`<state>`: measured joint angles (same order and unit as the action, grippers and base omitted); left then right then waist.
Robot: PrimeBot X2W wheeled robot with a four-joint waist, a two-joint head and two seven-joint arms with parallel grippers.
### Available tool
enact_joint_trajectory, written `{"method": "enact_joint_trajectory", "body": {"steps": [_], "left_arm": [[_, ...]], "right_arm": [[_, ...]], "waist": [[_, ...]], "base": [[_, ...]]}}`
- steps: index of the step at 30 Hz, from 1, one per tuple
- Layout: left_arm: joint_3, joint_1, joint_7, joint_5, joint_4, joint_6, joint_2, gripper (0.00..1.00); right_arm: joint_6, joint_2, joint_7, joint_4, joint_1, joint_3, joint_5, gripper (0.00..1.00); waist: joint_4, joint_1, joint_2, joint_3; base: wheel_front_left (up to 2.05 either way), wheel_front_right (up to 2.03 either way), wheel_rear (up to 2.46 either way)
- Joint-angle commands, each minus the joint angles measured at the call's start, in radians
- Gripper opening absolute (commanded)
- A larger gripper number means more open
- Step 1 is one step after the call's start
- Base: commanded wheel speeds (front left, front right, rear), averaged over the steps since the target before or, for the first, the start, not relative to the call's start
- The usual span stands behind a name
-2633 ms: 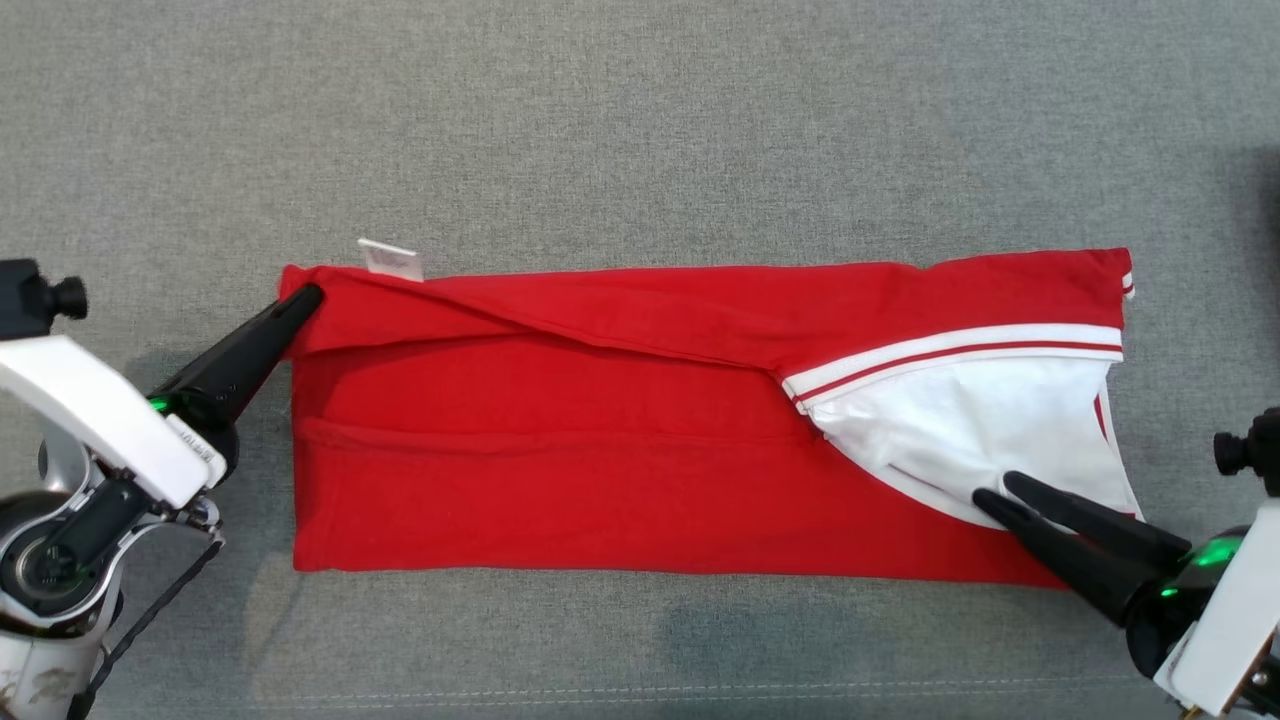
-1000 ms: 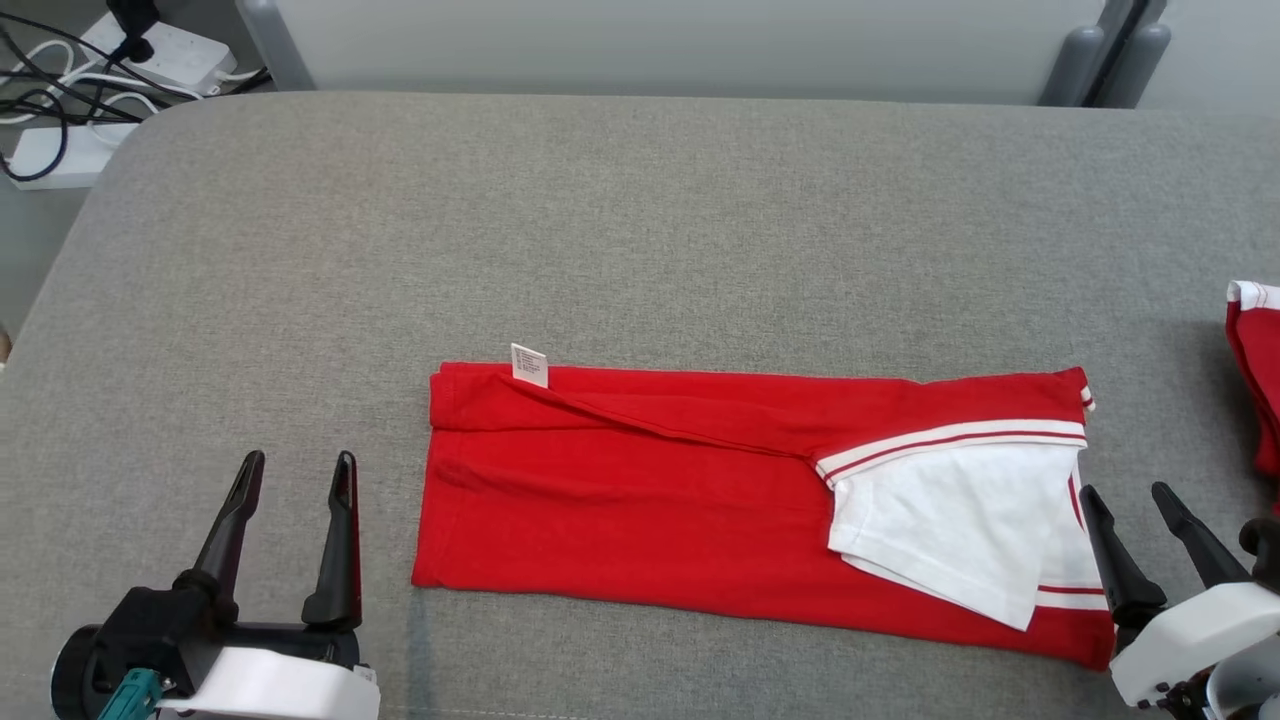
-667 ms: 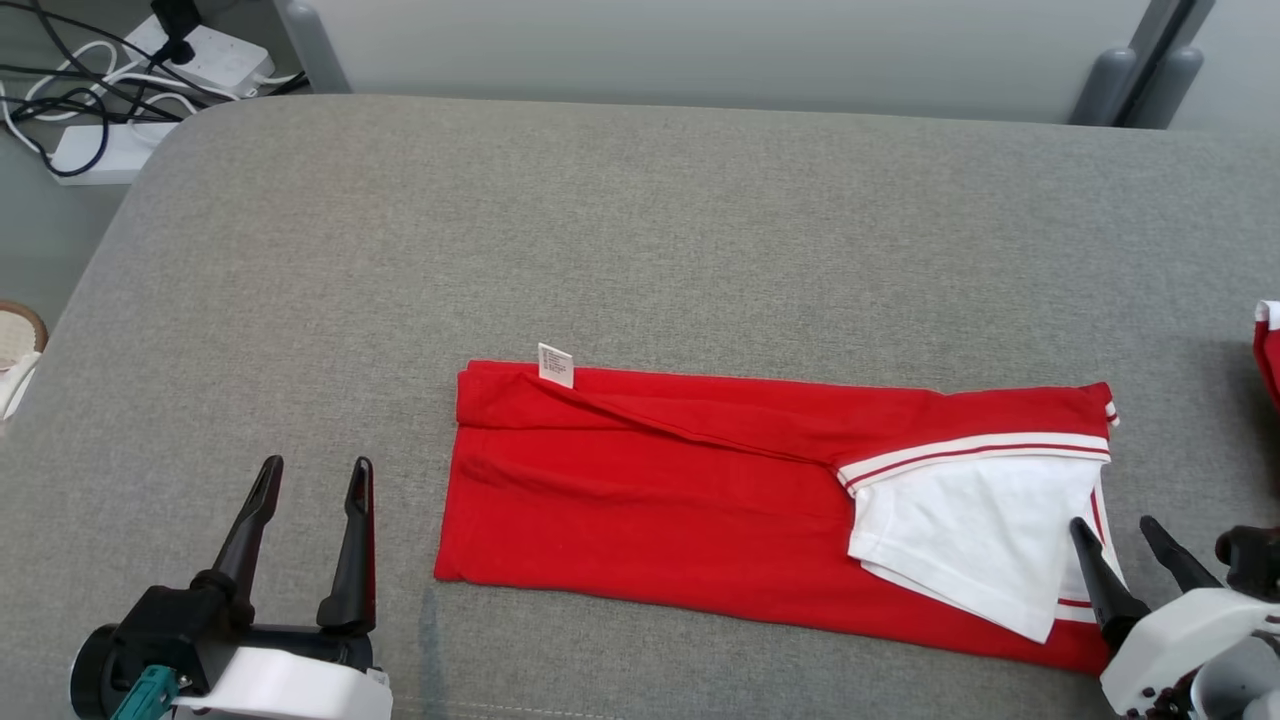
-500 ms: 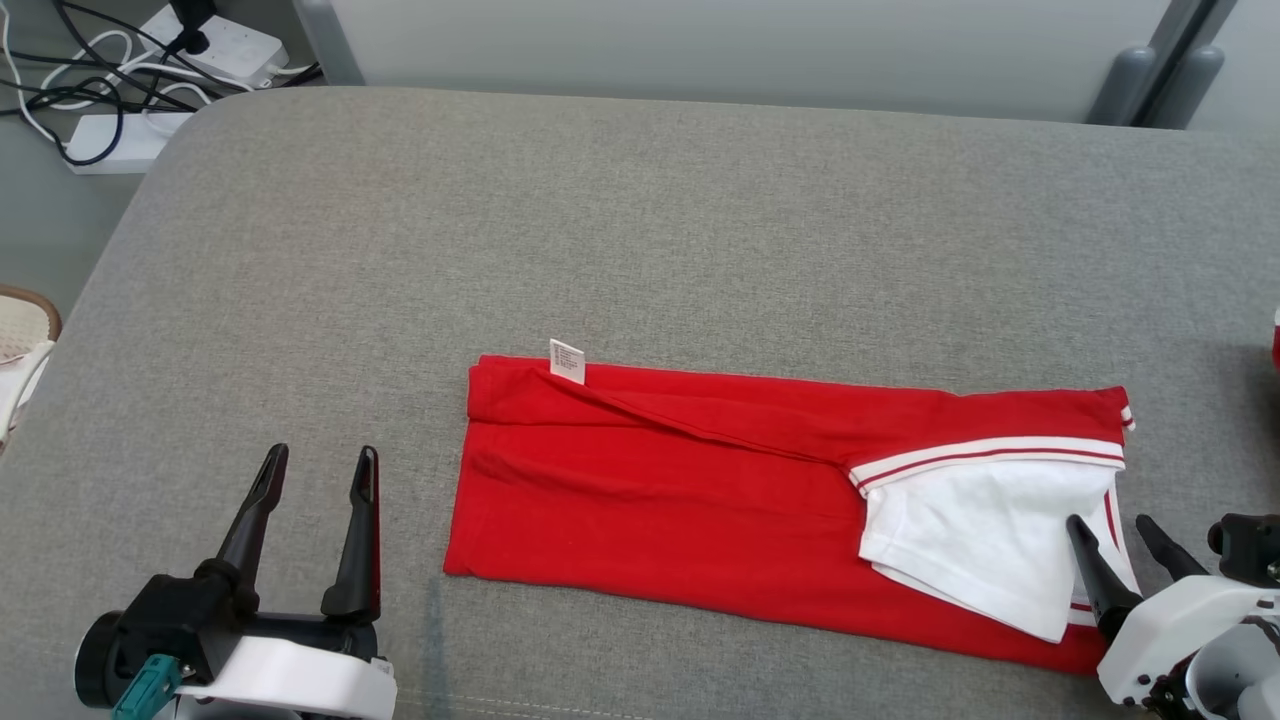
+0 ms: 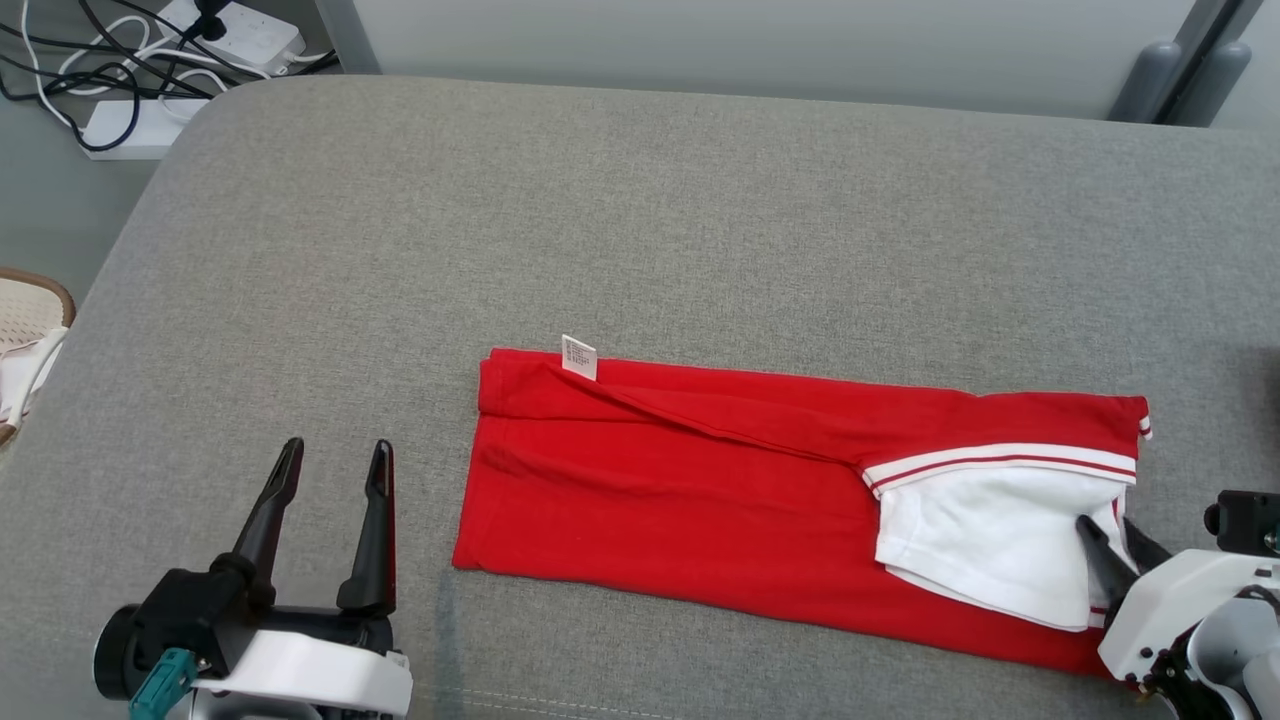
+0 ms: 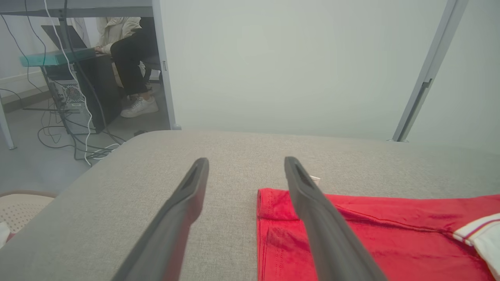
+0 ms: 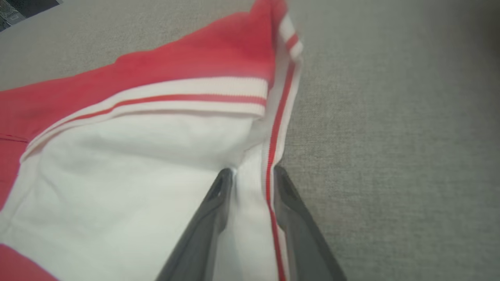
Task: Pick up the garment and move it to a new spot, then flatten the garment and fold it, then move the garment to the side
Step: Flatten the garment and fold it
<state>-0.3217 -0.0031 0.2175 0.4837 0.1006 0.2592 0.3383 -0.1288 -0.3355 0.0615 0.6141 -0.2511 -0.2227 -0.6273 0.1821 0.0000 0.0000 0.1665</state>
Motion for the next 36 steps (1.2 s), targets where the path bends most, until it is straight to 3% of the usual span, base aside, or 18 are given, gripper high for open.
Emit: {"method": "enact_joint_trajectory", "body": {"steps": [1, 14, 22, 27, 36], "left_arm": [[0.035, -0.053, 0.012, -0.008, 0.022, -0.001, 0.019, 1.00], [0.032, -0.068, 0.020, -0.011, 0.028, -0.001, 0.018, 1.00], [0.027, -0.076, 0.021, -0.014, 0.027, -0.001, 0.020, 1.00], [0.021, -0.083, 0.020, -0.018, 0.030, -0.001, 0.022, 1.00], [0.011, -0.090, 0.019, -0.020, 0.031, -0.001, 0.025, 1.00]], "right_arm": [[-0.002, -0.002, 0.029, 0.003, 0.009, -0.043, -0.016, 0.00], [-0.002, -0.116, -0.028, 0.026, 0.009, 0.084, -0.062, 0.00], [-0.002, -0.139, -0.025, -0.043, 0.007, 0.089, -0.070, 0.00], [-0.002, -0.119, -0.010, -0.189, 0.009, 0.066, -0.079, 0.00], [-0.002, -0.010, 0.104, -0.582, 0.042, -0.045, -0.050, 0.00]], "waist": [[-0.003, 0.0000, 0.0000, 0.002], [-0.032, 0.0000, 0.0000, 0.023], [-0.048, 0.0000, 0.0000, 0.023], [-0.050, 0.0000, 0.0000, 0.023], [-0.046, 0.0000, 0.0000, 0.019]], "base": [[0.00, 0.00, 0.00], [0.00, 0.00, 0.00], [0.00, 0.00, 0.00], [0.00, 0.00, 0.00], [0.00, 0.00, 0.00]]}}
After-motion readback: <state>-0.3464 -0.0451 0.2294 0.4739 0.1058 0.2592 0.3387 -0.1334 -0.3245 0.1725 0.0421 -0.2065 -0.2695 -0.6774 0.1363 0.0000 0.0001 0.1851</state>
